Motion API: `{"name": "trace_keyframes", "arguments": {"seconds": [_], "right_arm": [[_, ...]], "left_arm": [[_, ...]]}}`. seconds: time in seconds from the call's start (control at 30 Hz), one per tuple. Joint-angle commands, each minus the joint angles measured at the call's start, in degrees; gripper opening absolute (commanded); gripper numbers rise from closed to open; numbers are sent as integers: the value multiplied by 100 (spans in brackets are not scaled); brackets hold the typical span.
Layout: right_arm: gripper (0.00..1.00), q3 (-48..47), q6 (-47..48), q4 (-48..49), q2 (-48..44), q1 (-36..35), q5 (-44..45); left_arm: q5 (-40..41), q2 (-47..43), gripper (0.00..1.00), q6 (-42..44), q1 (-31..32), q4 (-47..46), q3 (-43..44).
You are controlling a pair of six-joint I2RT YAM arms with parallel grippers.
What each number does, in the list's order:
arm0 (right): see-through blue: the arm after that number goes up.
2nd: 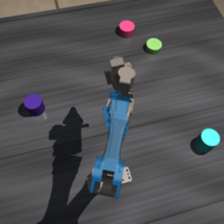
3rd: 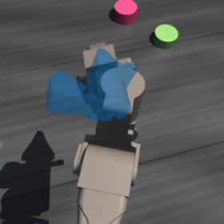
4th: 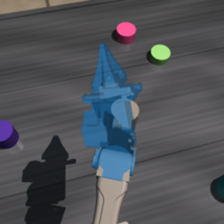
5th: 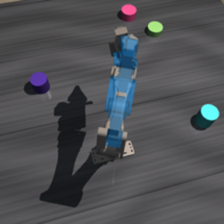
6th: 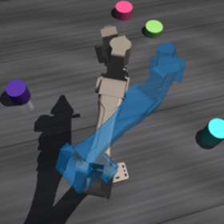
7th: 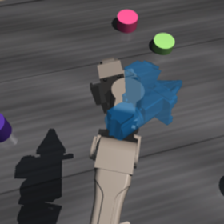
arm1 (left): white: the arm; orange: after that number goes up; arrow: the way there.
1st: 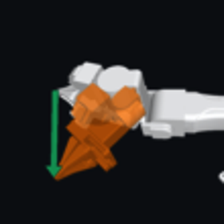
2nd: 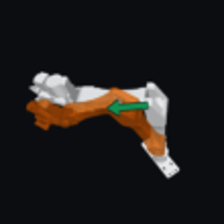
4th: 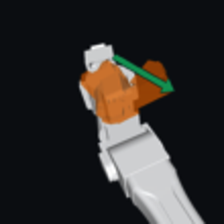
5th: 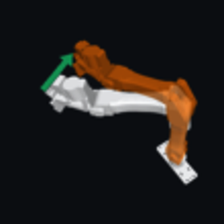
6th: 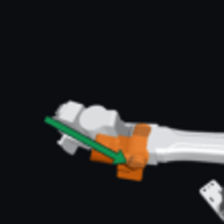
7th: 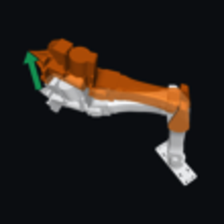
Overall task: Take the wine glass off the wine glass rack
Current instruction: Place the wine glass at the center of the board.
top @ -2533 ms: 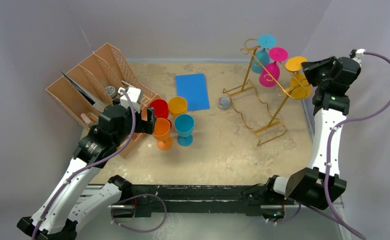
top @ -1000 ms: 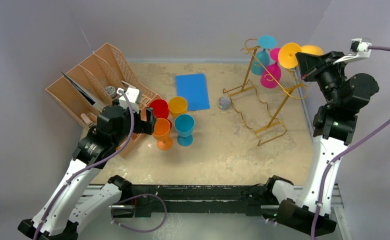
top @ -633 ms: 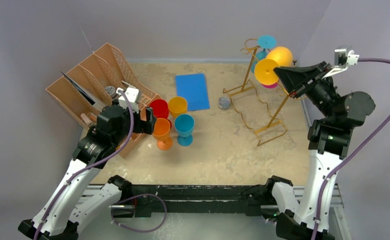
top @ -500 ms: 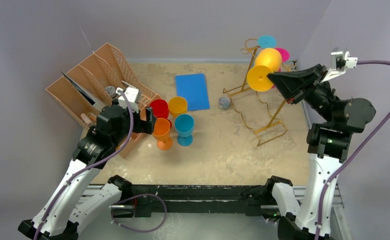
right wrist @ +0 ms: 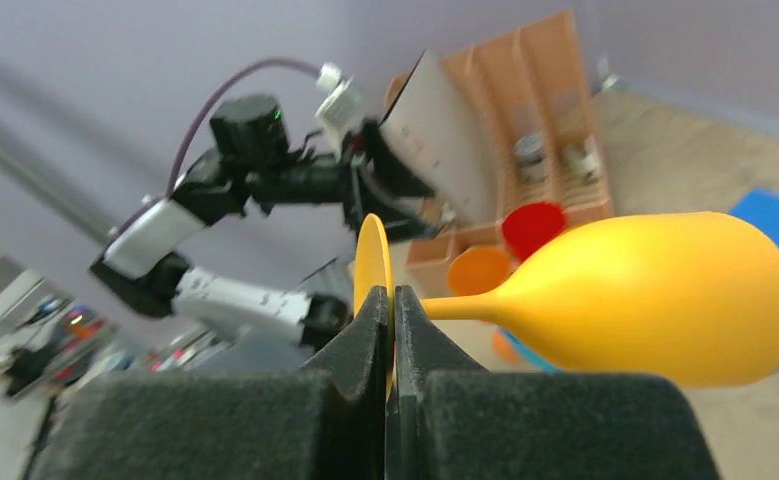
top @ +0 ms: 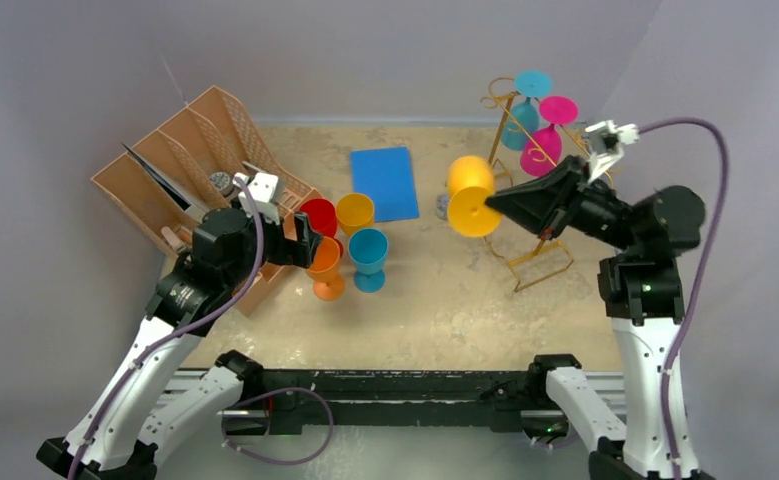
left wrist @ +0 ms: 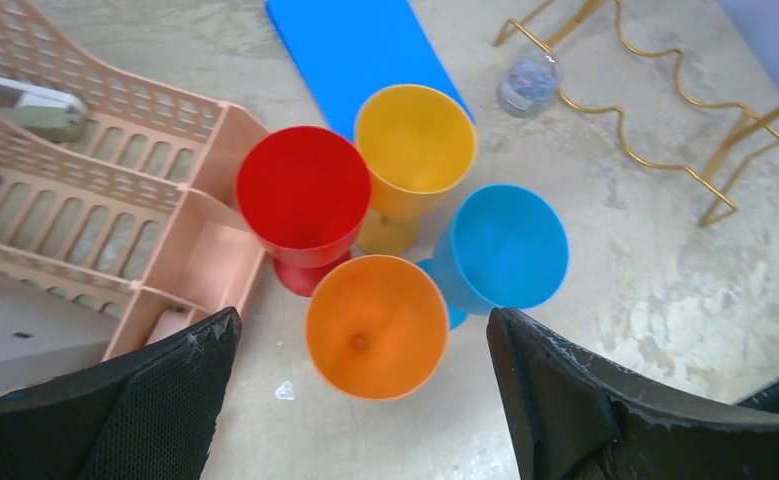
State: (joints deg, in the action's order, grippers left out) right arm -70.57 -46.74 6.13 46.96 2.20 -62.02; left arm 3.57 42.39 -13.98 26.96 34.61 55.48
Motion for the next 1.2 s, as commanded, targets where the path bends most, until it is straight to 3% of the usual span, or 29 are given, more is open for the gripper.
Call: {"name": "trace_keyframes", "arguments": {"seconds": [0.0,0.13,0.23,0.37,0.47,0.73,0.87,1.03,1.17], "right_arm": [[0,-37,1504,-1885,42,-867,540],[0,-17,1888,-2473,369,-1532,877],[0,-64,2756,-3363,440,-2296,1715],[0,277,2701,-3118,689,-3181,2049],[0,438,3062,-3274,912,-3976,3008],[0,1367,2284,-2361,597,-4122,3161],[0,1597,1848,-1960,559,-4122,3104],[0,1887,1345,-1266,544,-4124,2955],[0,1941,1277,-1193,505,-4122,2898]], "left_arm": [[-921,152,92,-333,-51,-253,203],[-1383,227,91,-414,-46,-191,372],[-1825,267,91,-430,-42,-137,503],[-2477,329,90,-433,-42,-12,582],[-2946,325,89,-549,-42,-61,440],[-4652,329,84,-945,40,-441,151],[-4616,415,82,-1097,489,-784,-58],[-3701,1014,75,-1001,1746,-959,39],[-3273,1106,73,-1044,1909,-1231,-58]]}}
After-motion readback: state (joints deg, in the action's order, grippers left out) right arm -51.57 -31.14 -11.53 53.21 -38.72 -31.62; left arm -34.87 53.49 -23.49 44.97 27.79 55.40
